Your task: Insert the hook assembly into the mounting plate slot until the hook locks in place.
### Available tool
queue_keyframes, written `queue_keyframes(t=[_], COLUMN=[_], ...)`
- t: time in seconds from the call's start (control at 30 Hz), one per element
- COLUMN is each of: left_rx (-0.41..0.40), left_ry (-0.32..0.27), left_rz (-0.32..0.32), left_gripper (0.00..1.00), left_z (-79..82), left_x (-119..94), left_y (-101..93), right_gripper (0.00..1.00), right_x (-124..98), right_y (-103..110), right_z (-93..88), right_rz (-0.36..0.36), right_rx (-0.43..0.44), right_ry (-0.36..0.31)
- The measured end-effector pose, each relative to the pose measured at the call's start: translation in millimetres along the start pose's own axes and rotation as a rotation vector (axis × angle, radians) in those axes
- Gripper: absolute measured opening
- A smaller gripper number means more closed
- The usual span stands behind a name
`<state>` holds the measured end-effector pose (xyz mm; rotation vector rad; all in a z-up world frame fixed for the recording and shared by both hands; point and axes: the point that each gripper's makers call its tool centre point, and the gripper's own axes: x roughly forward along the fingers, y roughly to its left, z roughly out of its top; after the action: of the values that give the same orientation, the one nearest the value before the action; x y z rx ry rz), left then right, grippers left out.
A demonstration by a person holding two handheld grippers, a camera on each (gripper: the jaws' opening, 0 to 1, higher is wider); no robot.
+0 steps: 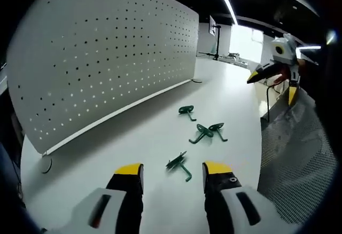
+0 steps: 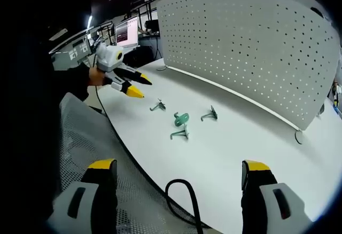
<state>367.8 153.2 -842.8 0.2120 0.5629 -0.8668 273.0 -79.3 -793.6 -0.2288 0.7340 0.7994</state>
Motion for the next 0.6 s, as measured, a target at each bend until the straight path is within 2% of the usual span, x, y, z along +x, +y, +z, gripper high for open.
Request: queue_keyframes(t=[0.6], left_rx=[0.041], left_ry=[0.057], left_rz=[-0.012], left_gripper=[0.32], left_z=[-13.5], left_x=[28], left_y=[7.9], right_gripper=[0.93], right_x=[0], right_y=[-5], right_z=[-6.9], right_rz=[0.000], right_rx=[0.021], right_ry=[0.007])
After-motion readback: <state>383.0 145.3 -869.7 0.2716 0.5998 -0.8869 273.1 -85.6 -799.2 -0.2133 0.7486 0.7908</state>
